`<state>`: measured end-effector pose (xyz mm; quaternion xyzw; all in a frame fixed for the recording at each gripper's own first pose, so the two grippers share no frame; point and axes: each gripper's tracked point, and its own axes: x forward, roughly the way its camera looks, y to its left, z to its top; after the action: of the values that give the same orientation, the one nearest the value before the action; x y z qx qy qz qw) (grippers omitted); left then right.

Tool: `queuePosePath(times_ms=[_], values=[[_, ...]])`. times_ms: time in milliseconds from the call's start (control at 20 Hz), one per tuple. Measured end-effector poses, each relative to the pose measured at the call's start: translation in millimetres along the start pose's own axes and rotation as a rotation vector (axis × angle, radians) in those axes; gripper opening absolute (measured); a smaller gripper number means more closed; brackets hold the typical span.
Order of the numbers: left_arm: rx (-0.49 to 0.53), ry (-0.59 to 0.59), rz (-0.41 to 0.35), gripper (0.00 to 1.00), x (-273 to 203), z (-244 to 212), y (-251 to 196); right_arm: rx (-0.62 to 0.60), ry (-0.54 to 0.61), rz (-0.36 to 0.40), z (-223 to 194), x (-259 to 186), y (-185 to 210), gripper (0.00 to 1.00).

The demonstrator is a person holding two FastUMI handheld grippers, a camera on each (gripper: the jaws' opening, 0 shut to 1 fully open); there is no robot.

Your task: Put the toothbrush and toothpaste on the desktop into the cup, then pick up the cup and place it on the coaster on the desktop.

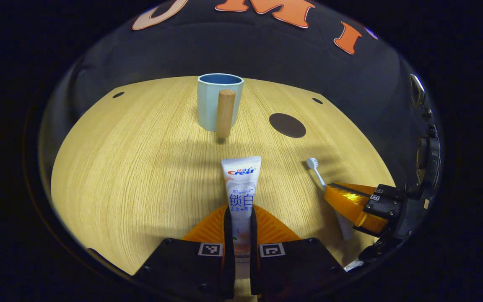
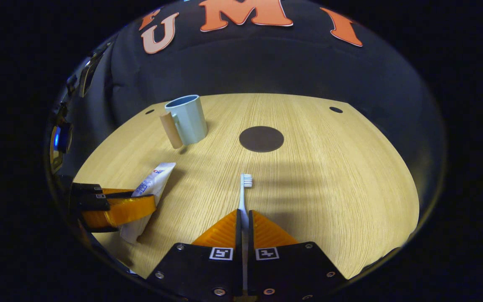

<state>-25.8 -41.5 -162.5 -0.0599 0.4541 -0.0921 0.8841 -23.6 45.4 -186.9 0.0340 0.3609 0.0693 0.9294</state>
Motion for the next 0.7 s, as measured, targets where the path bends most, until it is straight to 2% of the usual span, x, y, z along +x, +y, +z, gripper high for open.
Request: queuePosePath(times_ms=[250,700], values=[[0.031,-0.088,-0.001,0.18,-20,30,-2,0.043,-0.096,0.027,26,-9,-3,0.05],[0.122,-0.288,0.038,0.18,-46,83,1,0.001,-0.261,0.031,69,-30,-12,0.05]])
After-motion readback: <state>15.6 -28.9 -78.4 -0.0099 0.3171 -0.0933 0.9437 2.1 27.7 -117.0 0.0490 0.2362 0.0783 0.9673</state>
